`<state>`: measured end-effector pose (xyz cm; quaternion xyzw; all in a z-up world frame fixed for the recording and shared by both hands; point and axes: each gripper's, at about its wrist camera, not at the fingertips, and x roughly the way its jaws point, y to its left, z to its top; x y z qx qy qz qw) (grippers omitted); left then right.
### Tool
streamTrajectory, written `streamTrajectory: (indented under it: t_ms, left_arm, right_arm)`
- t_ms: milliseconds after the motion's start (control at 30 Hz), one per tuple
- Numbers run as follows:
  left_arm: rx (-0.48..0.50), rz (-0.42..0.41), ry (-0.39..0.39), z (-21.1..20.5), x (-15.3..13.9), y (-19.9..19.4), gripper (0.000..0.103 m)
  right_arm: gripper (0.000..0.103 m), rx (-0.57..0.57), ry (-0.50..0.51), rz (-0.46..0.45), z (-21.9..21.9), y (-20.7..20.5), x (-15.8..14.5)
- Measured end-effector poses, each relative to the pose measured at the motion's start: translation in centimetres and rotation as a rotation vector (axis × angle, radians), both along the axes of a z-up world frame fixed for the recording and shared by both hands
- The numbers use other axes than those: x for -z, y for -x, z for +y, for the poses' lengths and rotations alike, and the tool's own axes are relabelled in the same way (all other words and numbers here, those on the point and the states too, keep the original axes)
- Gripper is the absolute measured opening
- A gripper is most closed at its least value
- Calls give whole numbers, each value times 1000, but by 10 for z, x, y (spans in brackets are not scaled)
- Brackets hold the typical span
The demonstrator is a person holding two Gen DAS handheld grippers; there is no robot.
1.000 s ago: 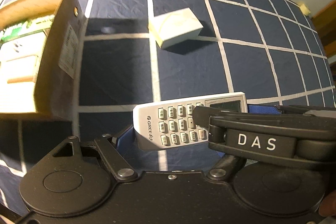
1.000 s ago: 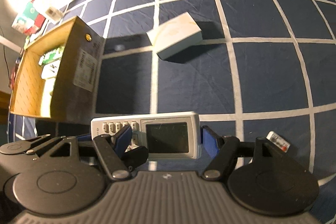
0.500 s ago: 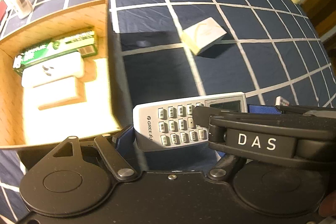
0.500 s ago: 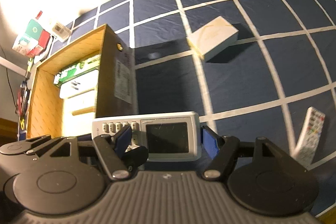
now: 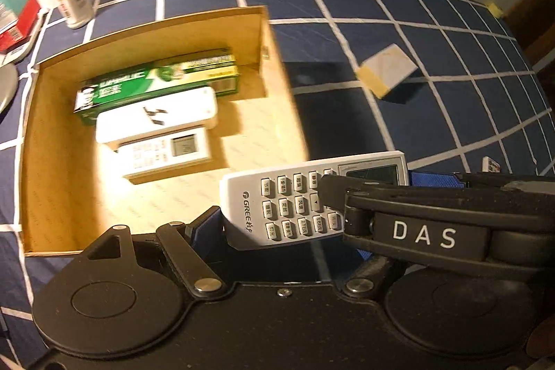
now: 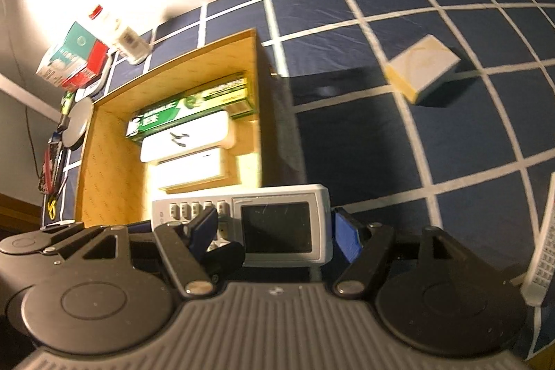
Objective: Organize objects
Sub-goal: 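Lift the GREE remote with both grippers and carry it over the box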
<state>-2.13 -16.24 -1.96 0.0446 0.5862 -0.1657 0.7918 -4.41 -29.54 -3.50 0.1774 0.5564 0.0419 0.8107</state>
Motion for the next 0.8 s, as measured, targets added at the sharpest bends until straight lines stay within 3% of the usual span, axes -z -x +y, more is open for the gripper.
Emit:
streamTrajectory:
  t_ms: [333, 800]
  left_arm:
    - [-68, 1, 4, 51, 0, -20, 76]
    - [-121, 68, -4, 104, 34, -71, 76]
  right_arm:
    - [71, -68, 6, 0, 53, -25, -1]
    - [71, -119, -5, 67, 108, -83, 34]
